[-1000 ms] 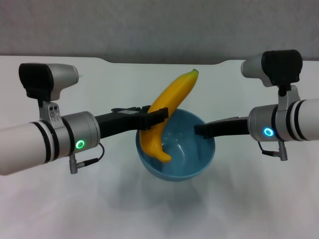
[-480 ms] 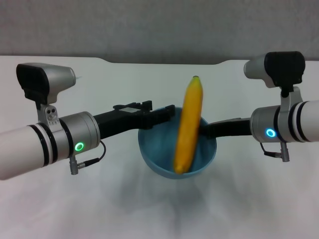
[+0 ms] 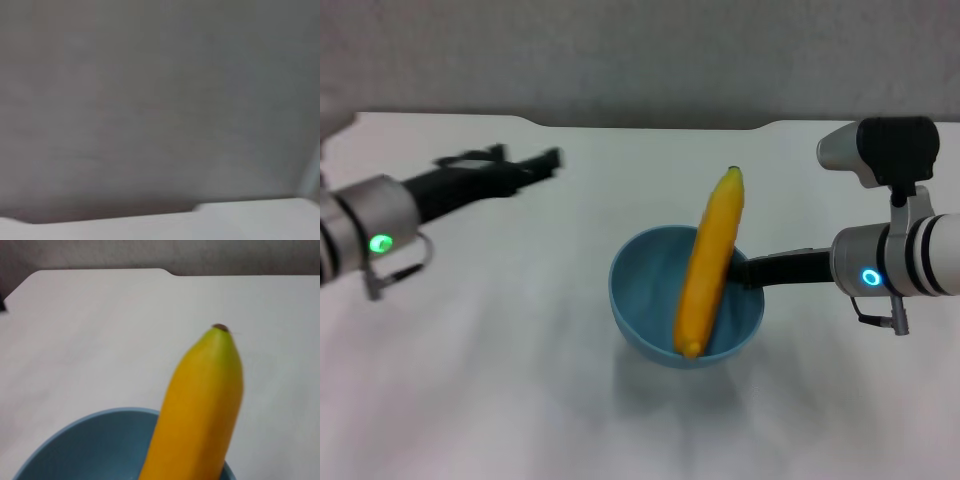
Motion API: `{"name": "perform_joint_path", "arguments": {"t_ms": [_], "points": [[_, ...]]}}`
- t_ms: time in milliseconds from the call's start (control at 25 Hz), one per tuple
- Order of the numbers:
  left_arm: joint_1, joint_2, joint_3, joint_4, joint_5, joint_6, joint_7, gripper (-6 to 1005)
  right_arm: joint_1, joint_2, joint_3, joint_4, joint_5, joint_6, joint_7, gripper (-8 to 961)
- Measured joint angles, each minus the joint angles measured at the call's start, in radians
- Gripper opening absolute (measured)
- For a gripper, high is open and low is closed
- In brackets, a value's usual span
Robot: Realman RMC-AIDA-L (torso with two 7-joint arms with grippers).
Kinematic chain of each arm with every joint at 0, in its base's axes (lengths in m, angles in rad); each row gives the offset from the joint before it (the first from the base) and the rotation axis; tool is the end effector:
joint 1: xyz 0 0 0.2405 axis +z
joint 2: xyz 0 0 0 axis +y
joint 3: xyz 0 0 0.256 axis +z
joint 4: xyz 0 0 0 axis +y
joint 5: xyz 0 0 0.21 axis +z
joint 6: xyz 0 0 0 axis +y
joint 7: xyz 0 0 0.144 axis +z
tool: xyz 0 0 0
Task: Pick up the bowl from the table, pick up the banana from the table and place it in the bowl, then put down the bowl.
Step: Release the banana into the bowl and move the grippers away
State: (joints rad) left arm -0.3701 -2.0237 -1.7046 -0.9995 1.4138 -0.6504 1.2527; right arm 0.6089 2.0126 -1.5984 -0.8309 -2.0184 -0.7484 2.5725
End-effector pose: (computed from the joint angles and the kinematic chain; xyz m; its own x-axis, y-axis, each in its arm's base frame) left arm -0.2279 0.3988 0.0136 0.5661 0.4102 0.7151 0.8008 -0.4796 -0.3588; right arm 0.2224 0.4012 -0.0582 0.5588 -0.7557 -0.3414 -0.8201 -0.4426 -0.3627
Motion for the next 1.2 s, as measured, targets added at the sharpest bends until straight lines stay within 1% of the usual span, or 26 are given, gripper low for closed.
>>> {"name": "perform_joint_path", "arguments": {"t_ms": [120,160,240,320,440,480,520,600,720,800,960,1120,1200], "points": [[0.006,-0.001,-0.064,0.007,0.102,0.031,0.001,904,0.0,0.0,0.001,0.0,0.0,0.0,0.0,37],[0.012,-0.003,-0.063,0.004,0.152,0.068,0.004,903,0.001,0.0,0.001,0.0,0.0,0.0,0.0,37],[0.015,-0.005,-0.054,0.003,0.174,0.092,0.008,902,0.007,-0.001,0.005,0.001,0.0,-0.004,0.0,37],[0.021,-0.009,-0.013,0.003,0.219,0.189,0.029,900,0.024,-0.002,0.021,0.02,0.001,-0.02,0.0,37],[0.042,-0.01,0.091,0.007,0.253,0.373,0.062,897,0.078,-0.005,0.053,0.096,0.0,-0.042,0.0,37],[0.059,-0.01,0.171,0.003,0.263,0.475,0.079,896,0.099,-0.007,0.059,0.125,-0.002,-0.043,0.0,37],[0.059,-0.01,0.171,0.003,0.263,0.475,0.079,895,0.125,-0.01,0.068,0.167,-0.003,-0.044,-0.001,37],[0.065,-0.01,0.243,-0.001,0.266,0.546,0.093,893,0.182,-0.013,0.09,0.251,-0.006,-0.046,-0.014,37],[0.062,-0.01,0.307,-0.002,0.267,0.621,0.098,891,0.257,-0.013,0.123,0.357,-0.006,-0.048,-0.064,37],[0.057,-0.01,0.338,-0.002,0.266,0.657,0.098,889,0.297,-0.013,0.134,0.403,-0.007,-0.047,-0.089,37],[0.054,-0.01,0.389,-0.003,0.263,0.715,0.095,885,0.329,-0.009,0.128,0.431,-0.023,-0.047,-0.104,37],[0.058,-0.01,0.434,-0.002,0.263,0.783,0.09,882,0.323,0.002,0.097,0.435,-0.029,-0.06,-0.105,37],[0.059,-0.01,0.442,-0.002,0.262,0.799,0.087,880,0.313,0.004,0.077,0.441,-0.029,-0.054,-0.105,37]]}}
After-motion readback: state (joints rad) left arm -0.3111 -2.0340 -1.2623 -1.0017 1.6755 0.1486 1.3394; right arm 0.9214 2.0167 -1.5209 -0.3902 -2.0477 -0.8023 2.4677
